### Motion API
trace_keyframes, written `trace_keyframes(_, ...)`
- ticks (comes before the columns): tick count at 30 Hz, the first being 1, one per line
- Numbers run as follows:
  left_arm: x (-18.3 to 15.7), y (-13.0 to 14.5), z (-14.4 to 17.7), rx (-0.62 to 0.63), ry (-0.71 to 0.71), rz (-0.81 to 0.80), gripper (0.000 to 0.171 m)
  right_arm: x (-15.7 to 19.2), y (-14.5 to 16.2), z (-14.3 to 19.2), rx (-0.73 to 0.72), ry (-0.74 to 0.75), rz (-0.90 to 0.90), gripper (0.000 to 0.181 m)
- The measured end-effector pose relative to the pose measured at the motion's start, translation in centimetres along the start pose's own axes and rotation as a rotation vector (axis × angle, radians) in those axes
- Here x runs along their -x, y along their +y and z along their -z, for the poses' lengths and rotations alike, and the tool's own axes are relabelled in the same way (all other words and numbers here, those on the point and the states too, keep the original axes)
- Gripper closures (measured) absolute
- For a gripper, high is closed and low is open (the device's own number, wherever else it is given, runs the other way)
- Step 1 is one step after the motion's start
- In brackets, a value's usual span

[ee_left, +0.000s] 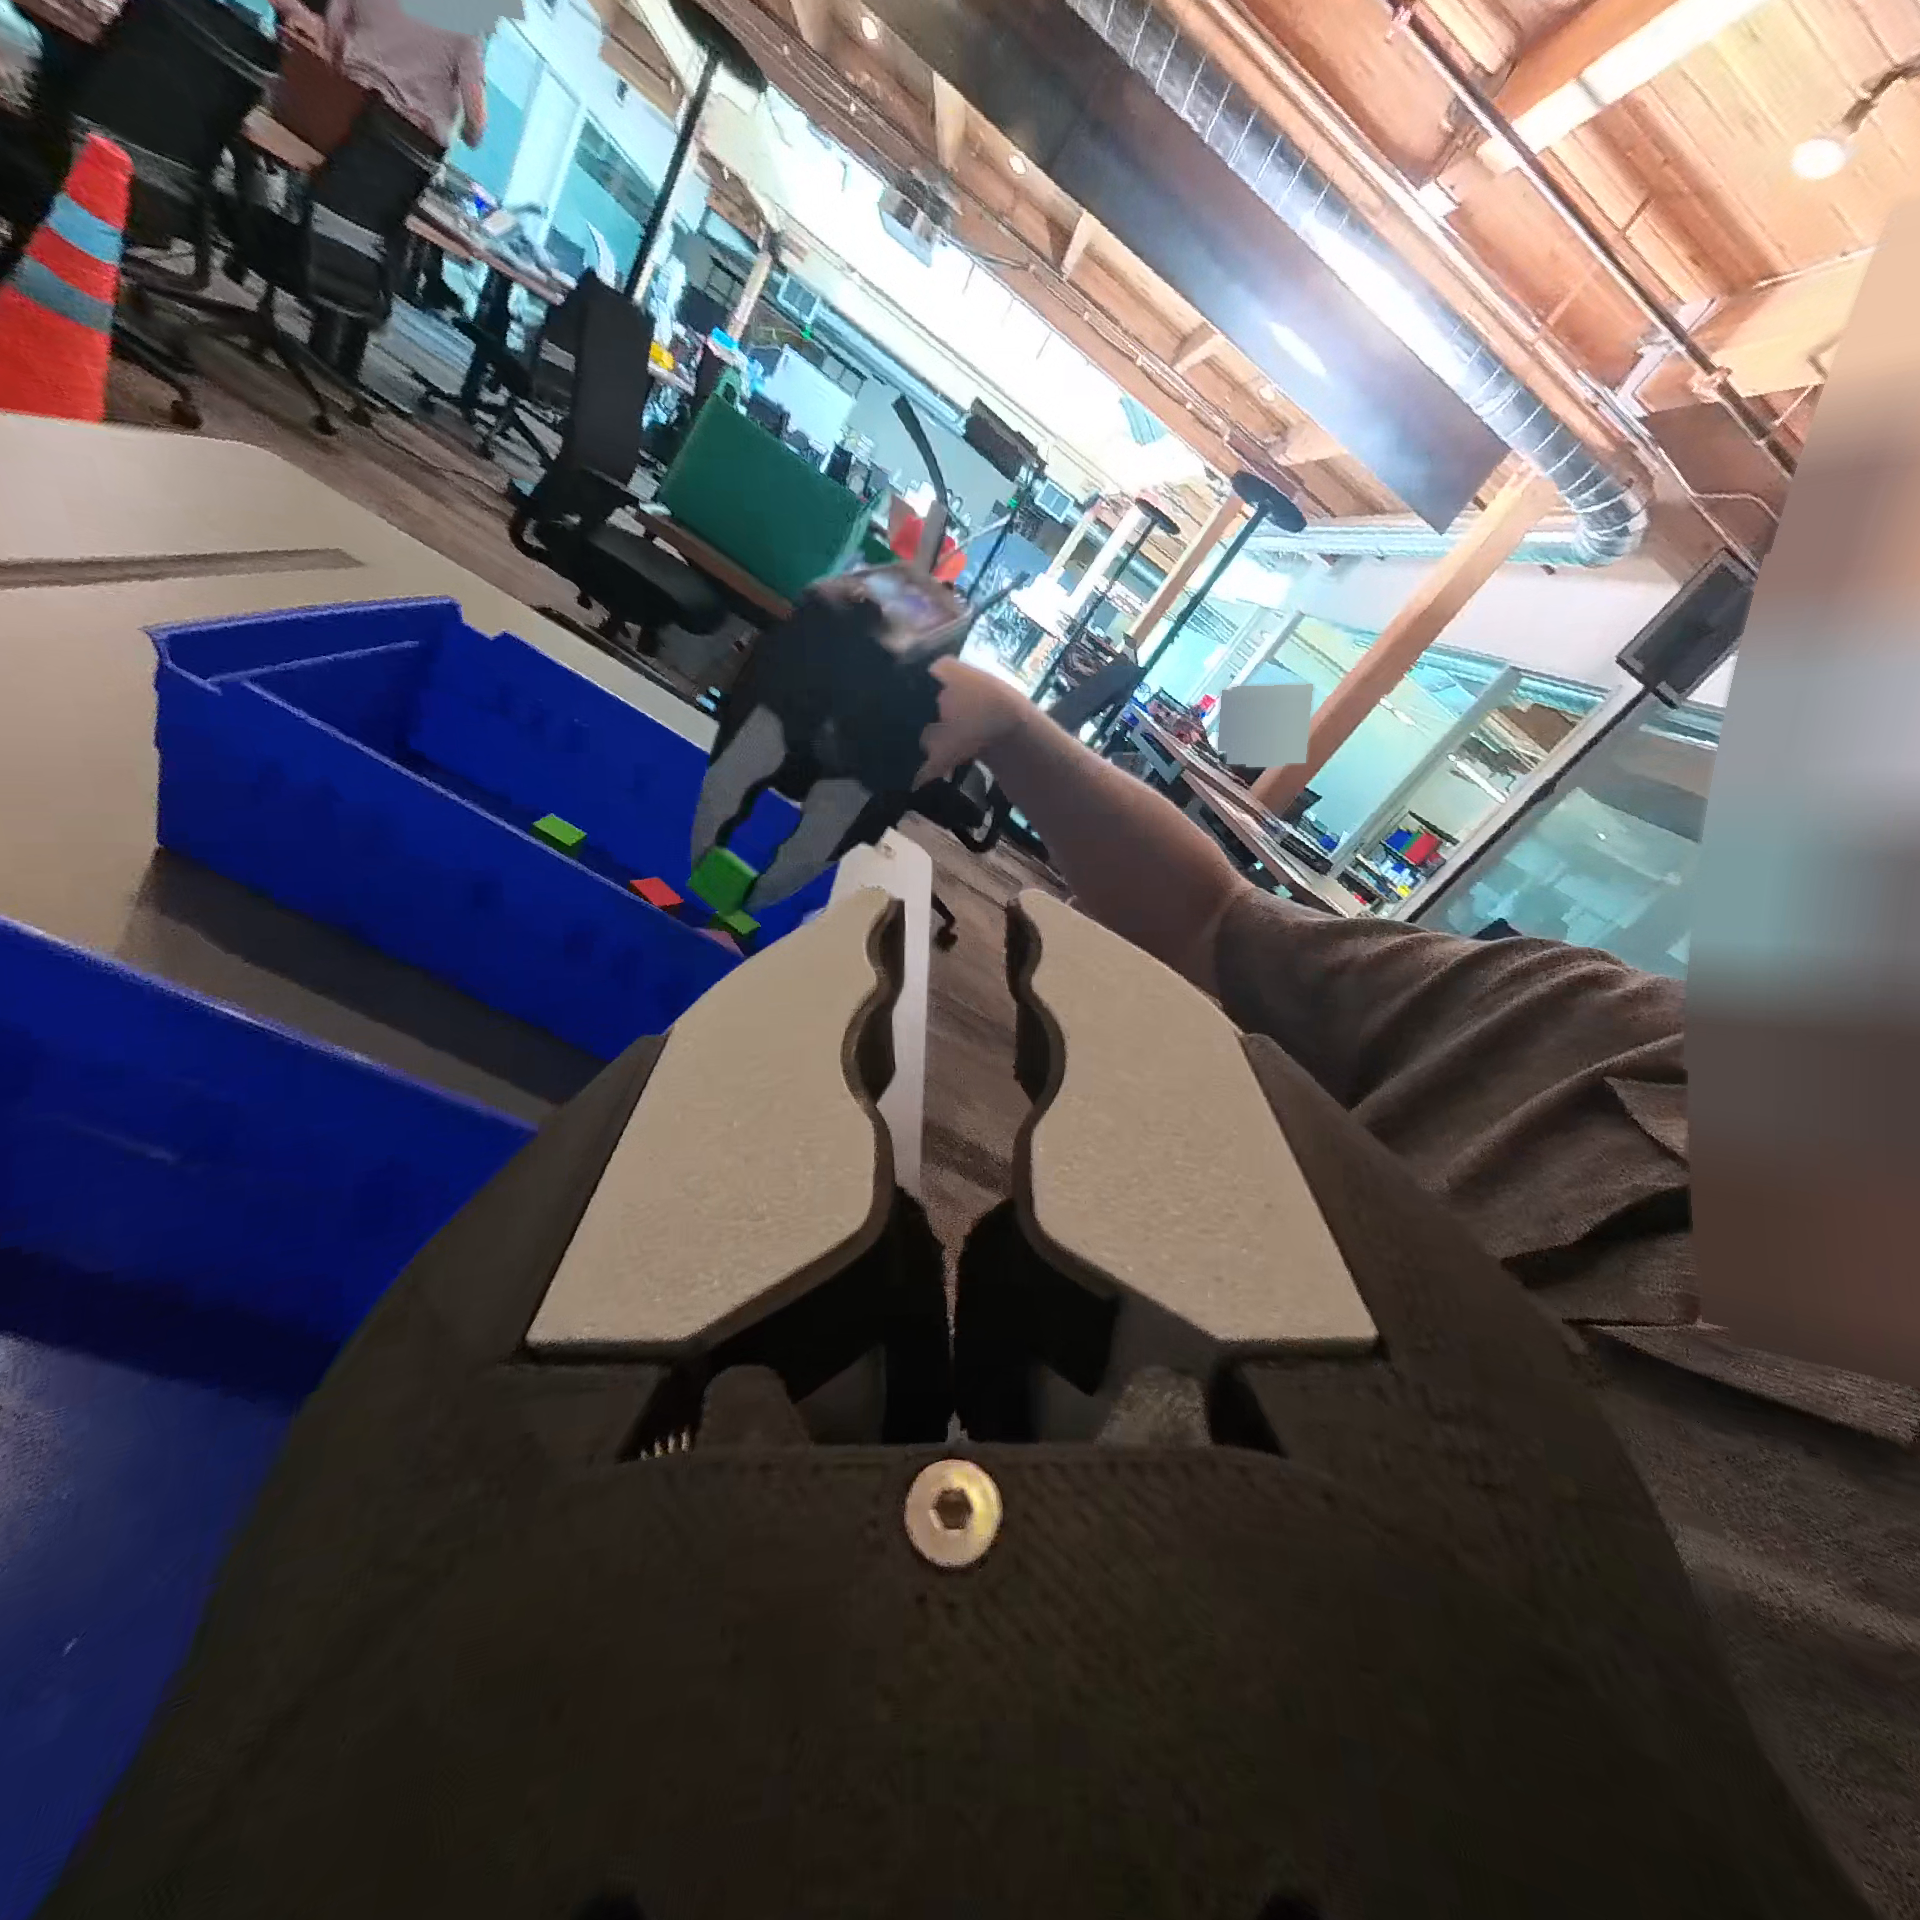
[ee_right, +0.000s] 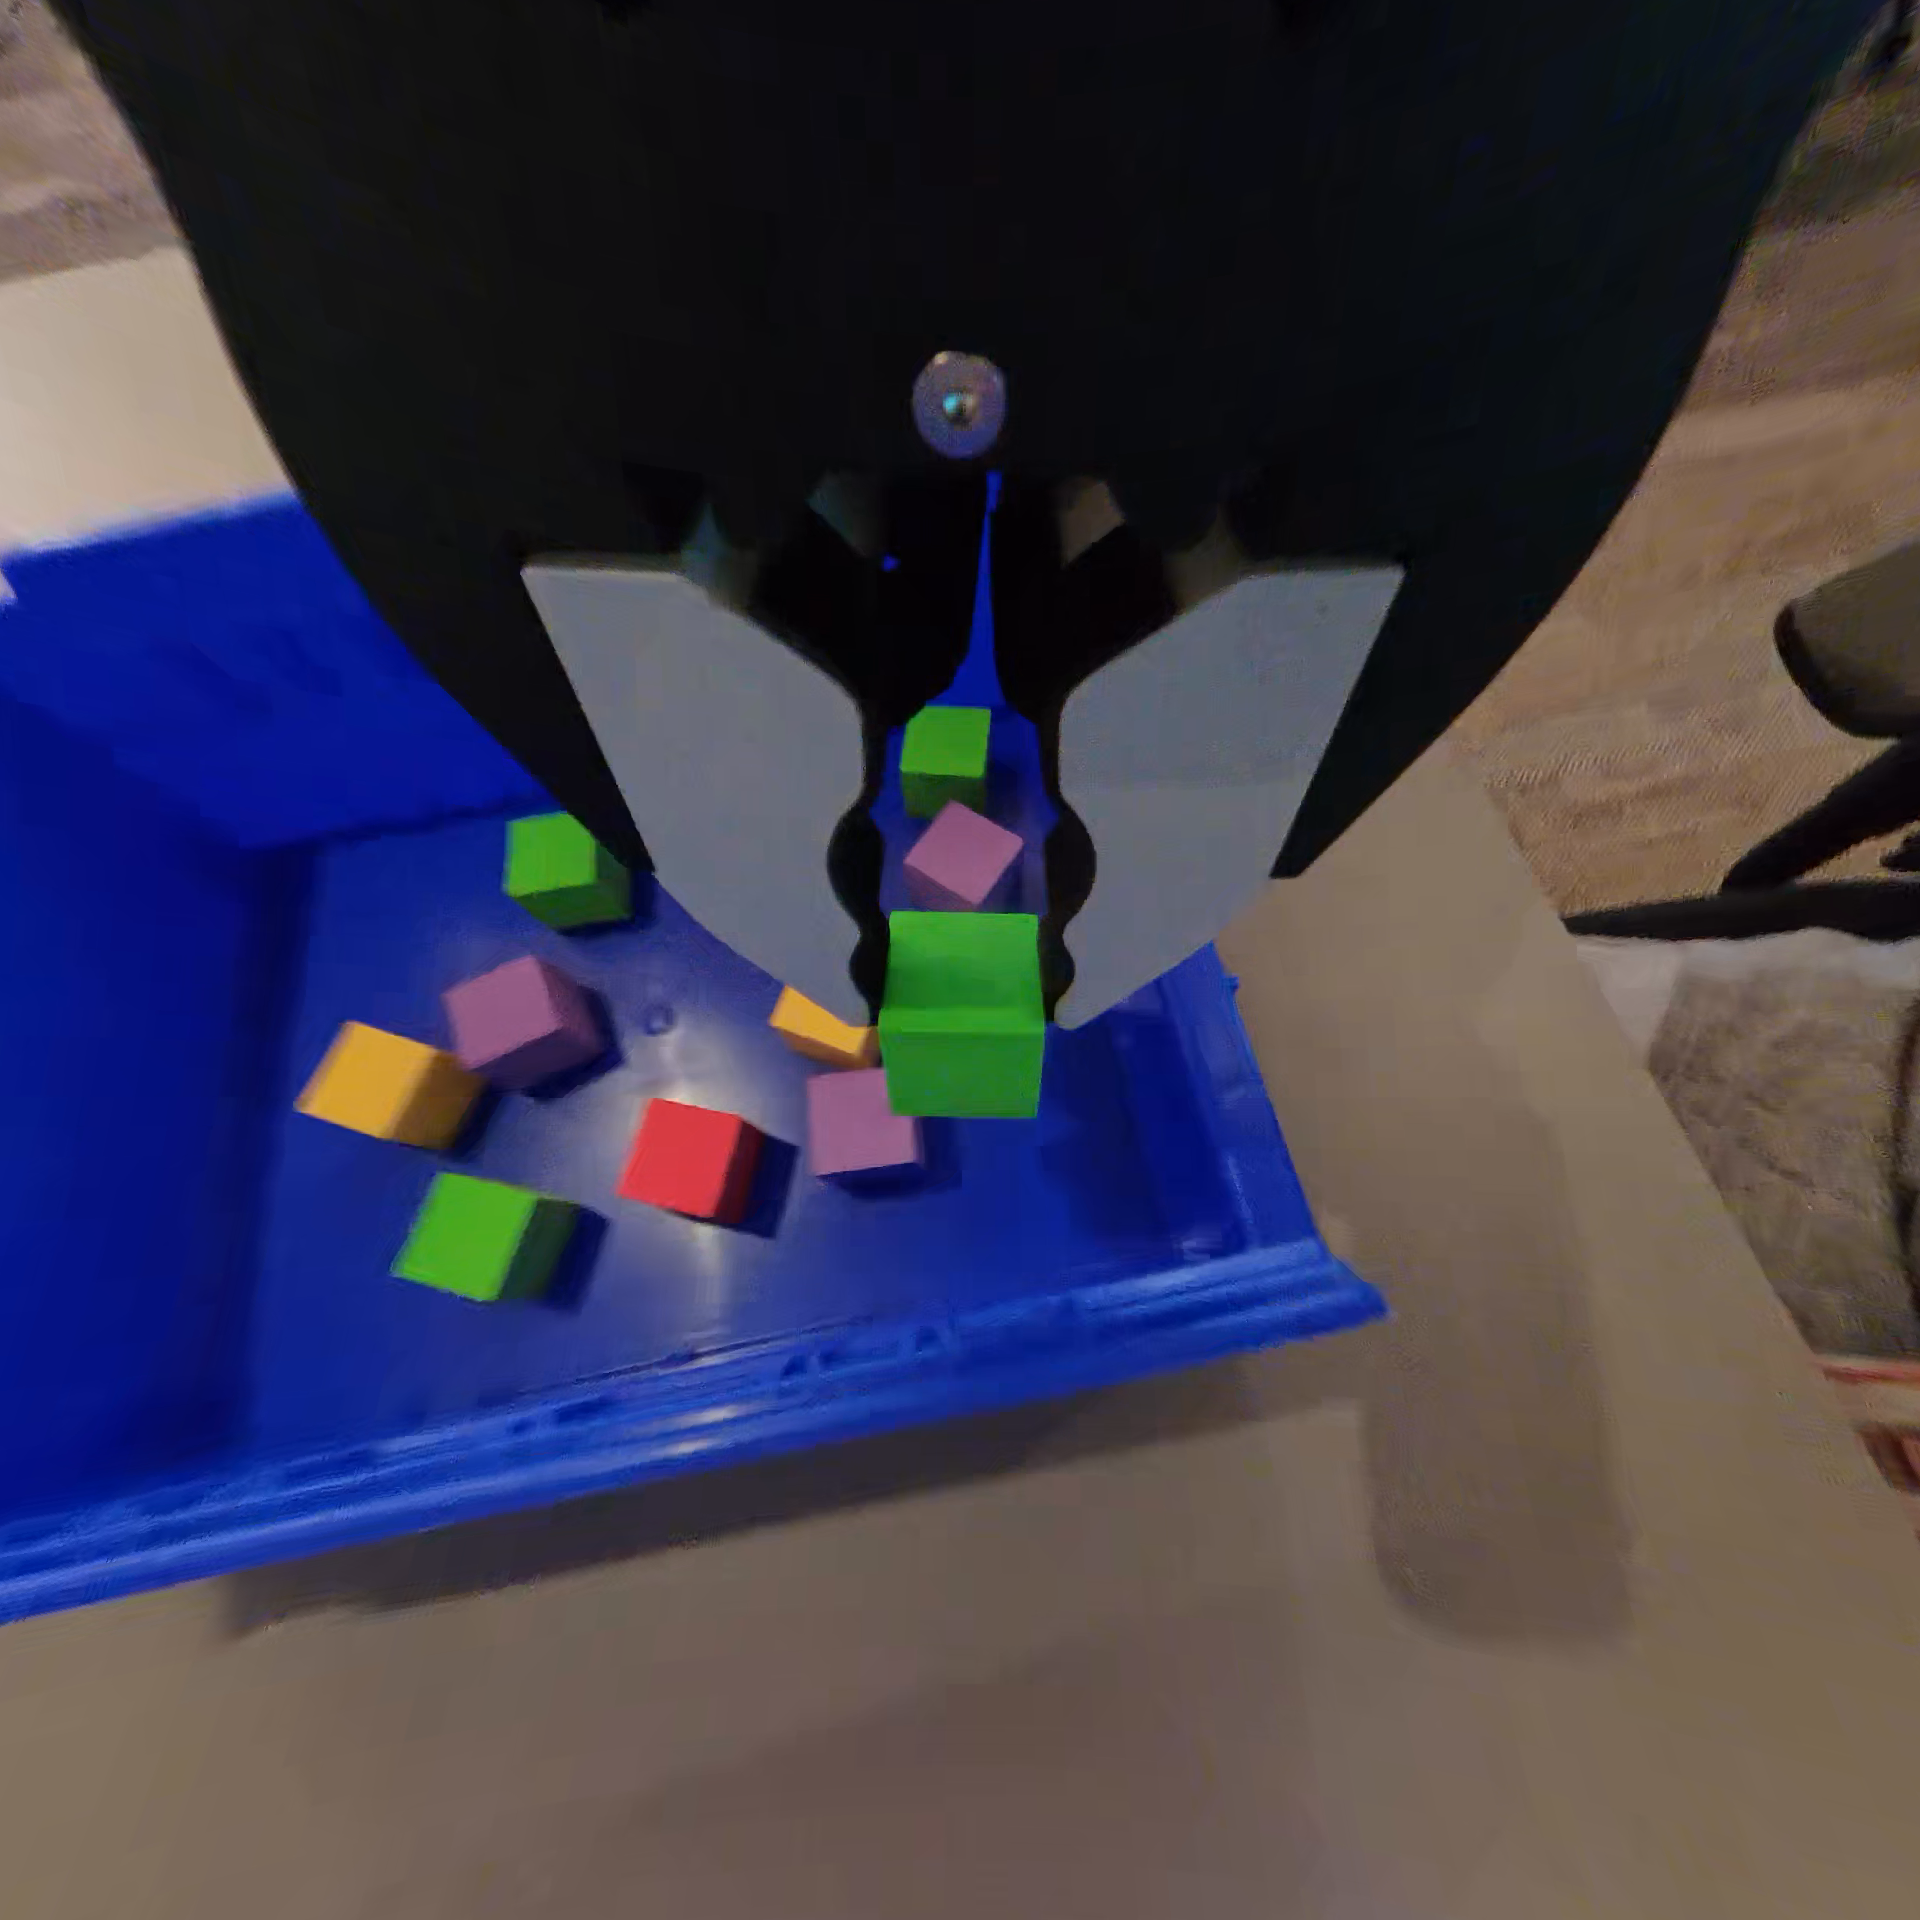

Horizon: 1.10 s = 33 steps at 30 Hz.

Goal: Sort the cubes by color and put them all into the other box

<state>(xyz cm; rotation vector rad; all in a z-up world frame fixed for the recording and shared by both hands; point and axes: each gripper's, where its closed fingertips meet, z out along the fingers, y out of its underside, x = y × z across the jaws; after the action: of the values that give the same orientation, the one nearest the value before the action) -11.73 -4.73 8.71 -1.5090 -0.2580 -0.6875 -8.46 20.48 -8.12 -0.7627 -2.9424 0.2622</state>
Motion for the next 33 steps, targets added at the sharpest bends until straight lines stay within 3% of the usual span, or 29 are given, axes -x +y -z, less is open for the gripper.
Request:
trace_keyframes(4, 0.2, -0.2, 0.7, -0.014, -0.011, 0.012, 0.153, 1.9, 0.3, -4.3, 0.043, -0.129, 0.014, 0.153)
trace_keyframes(10, 0.4, -0.3, 1.2, -0.018, -0.033, 0.009, 0.153, 0.8, 0.6, -7.2, 0.093, -0.105, -0.004, 0.153)
trace_keyframes(20, 0.4, -0.1, 1.1, 0.000, -0.041, -0.006, 0.152, -2.4, 1.9, -7.0, 0.177, 0.006, 0.003, 0.153)
trace_keyframes(26, 0.4, 0.2, 0.8, 0.028, -0.066, -0.022, 0.150, -1.7, 1.6, -7.3, 0.185, -0.039, -0.015, 0.153)
trace_keyframes(29, 1.6, 0.6, 0.9, 0.067, -0.142, -0.030, 0.140, -1.5, 1.5, -7.0, 0.177, -0.058, -0.062, 0.136)
trace_keyframes(33, 5.0, 0.5, 1.9, 0.190, -0.376, -0.127, 0.121, -1.0, 1.9, -5.4, 0.166, -0.064, -0.081, 0.138)
